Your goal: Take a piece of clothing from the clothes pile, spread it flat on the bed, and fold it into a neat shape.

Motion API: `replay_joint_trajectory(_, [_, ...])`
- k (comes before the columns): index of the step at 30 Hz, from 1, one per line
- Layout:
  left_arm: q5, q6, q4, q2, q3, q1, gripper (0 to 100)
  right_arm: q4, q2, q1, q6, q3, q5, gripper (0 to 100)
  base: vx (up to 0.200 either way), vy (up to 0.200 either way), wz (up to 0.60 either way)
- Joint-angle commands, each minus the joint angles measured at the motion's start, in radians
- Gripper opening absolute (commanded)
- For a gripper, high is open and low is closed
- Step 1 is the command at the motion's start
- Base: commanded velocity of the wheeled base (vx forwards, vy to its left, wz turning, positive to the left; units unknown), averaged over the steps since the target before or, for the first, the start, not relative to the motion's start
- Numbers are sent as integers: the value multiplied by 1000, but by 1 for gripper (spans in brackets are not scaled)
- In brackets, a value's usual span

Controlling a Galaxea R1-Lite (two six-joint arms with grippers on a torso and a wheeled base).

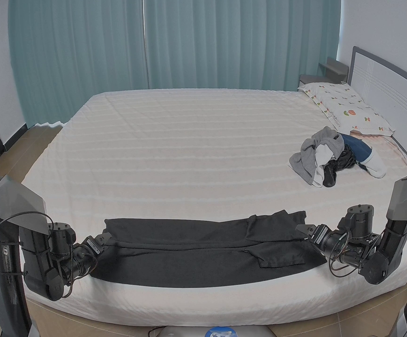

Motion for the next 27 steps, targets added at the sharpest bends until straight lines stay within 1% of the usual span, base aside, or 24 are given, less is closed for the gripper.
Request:
replay_joint_trajectory(1, [0,-1,-19,25,-1,-10,100,0,1,1,1,0,0,100,0,0,0])
replay_joint_trajectory(7, [6,22,-19,96,-29,-31,100,2,1,1,-1,0,0,100,0,0,0])
replay_joint_trajectory(8, [11,37,-19,104,-38,-30,0,2,1,2,1,0,0,100,0,0,0])
replay_joint_trajectory(11, [14,37,-19,101,-38,-30,0,2,1,2,1,0,0,100,0,0,0])
replay_joint_trajectory(15, [57,37,-19,105,-41,-23,0,2,1,6,1,0,0,100,0,0,0])
replay_joint_trajectory(21, [64,31,-19,108,-32,-23,0,2,1,7,1,2,0,100,0,0,0])
replay_joint_trajectory(24, [98,17,-19,107,-38,-22,0,2,1,9,1,2,0,100,0,0,0])
replay_joint_trajectory(27, [107,5,-19,107,-39,-22,0,2,1,13,1,2,0,100,0,0,0])
